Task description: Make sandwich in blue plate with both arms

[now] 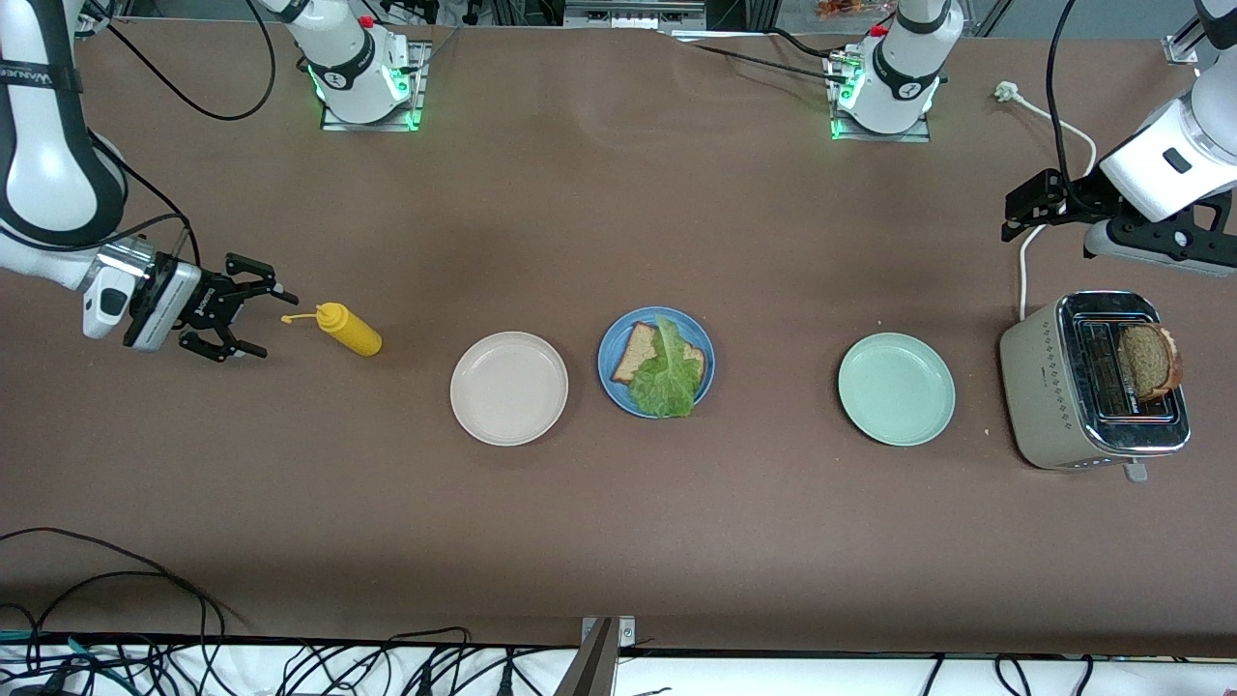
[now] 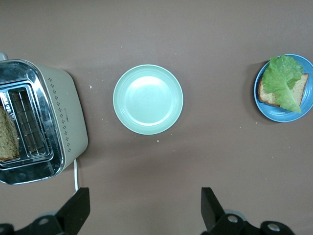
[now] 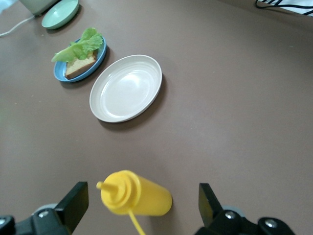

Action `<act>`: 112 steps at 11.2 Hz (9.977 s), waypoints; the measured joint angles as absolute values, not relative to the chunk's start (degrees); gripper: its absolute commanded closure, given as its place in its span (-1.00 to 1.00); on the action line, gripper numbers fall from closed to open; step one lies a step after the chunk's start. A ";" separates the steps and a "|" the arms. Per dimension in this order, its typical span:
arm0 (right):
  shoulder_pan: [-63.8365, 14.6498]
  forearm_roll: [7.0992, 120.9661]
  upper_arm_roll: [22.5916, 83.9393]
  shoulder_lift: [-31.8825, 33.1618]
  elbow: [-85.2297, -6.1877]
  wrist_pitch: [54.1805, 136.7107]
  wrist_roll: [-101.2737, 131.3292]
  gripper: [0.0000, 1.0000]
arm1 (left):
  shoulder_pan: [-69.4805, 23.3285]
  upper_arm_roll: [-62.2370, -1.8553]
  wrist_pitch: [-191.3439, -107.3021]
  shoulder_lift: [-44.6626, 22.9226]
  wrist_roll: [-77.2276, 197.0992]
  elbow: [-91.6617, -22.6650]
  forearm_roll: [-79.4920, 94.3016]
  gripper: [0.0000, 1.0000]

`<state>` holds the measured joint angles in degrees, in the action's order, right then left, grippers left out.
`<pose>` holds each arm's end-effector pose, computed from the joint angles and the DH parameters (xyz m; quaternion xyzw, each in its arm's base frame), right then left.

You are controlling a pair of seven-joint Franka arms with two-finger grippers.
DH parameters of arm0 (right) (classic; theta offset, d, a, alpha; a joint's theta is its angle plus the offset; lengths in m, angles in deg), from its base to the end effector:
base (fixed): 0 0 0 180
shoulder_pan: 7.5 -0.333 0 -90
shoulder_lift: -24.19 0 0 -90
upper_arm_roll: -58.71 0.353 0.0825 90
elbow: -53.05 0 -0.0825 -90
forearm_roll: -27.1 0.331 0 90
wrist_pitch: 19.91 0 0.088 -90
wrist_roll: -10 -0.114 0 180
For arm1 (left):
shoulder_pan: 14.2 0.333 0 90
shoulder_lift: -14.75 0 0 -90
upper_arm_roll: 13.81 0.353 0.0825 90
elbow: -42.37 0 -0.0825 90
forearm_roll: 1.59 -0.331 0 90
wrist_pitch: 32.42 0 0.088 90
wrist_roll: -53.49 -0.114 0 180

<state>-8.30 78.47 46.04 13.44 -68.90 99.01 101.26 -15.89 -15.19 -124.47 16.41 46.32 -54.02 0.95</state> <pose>0.5175 -0.0589 0.3851 -0.8561 -0.3815 -0.1981 0.2868 0.4905 -0.0314 0.6253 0.9956 -0.0879 -0.0226 0.0226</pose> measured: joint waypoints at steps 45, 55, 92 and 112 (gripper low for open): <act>-3.91 98.99 42.06 -7.00 -65.93 74.18 140.04 -1.00 | -15.87 -15.20 -124.45 16.36 46.32 -54.01 0.95 -1.00; -3.89 100.01 42.20 -7.53 -64.75 73.96 140.06 -1.00 | -15.87 -15.19 -124.45 16.36 46.32 -54.01 0.95 -1.00; 0.28 100.55 45.17 -16.85 -56.98 65.57 142.77 -1.00 | -15.86 -15.19 -124.45 16.35 46.32 -54.01 0.95 -1.00; -1.52 99.79 45.33 -18.09 -51.96 66.89 136.95 1.00 | -15.86 -15.20 -124.45 16.35 46.32 -54.01 0.95 -1.00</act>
<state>-1.52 99.79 45.33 -18.09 -51.96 66.89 136.95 -15.86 -15.20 -124.45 16.35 46.32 -54.01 0.95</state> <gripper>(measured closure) 0.722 0.000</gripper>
